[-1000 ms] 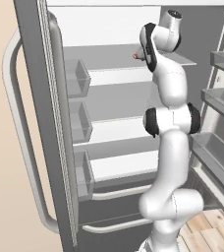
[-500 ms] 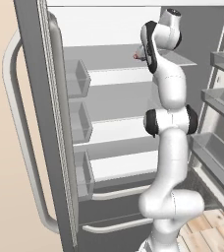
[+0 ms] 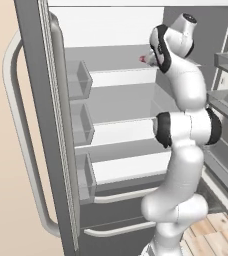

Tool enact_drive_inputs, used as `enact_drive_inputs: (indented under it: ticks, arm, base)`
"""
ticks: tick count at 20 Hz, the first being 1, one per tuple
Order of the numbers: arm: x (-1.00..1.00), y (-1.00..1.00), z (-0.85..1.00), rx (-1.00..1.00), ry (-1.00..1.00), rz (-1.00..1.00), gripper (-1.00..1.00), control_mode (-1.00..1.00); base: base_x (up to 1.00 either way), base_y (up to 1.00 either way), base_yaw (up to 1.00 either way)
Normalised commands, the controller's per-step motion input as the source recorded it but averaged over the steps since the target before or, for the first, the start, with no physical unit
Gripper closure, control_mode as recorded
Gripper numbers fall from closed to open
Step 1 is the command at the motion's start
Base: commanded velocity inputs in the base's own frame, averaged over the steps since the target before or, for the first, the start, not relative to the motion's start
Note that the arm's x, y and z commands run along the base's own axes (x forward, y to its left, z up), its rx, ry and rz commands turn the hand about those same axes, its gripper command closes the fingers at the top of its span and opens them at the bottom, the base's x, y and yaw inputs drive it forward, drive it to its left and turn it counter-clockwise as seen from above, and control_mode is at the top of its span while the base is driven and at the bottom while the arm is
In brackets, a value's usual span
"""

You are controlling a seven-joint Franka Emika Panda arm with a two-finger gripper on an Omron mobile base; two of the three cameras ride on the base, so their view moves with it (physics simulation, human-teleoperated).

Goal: Open the fridge, remove the banana, mushroom, and steak, and place them on any counter.

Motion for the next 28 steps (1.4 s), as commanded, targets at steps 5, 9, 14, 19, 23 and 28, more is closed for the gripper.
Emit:
enact_drive_inputs:
  ticks: [5,9,14,19,23,28]
  arm:
    - [-0.63,0.28,-0.37,0.00,-0.32,-0.02,1.00,-1.00]
    - [-0.15,0.41,0.70,0.00,-0.07,-0.01,1.00,-1.00]
    - [-0.64,0.00,0.66,0.00,0.03,0.00,1.00,-1.00]
    - [-1.00,-0.20,0.18,0.00,0.07,0.00,1.00,-1.00]
    - [-1.00,-0.03,0.00,0.00,0.01,0.00,1.00,-1.00]
    - [-0.89,0.00,0.11,-0.01,0.00,0.00,1.00,-1.00]
  base:
    - [0.00,0.00,0.00]
    - [0.00,0.00,0.00]
    - [0.00,0.00,0.00]
    - [0.00,0.00,0.00]
    - [0.00,0.00,0.00]
    - [0.00,0.00,0.00]
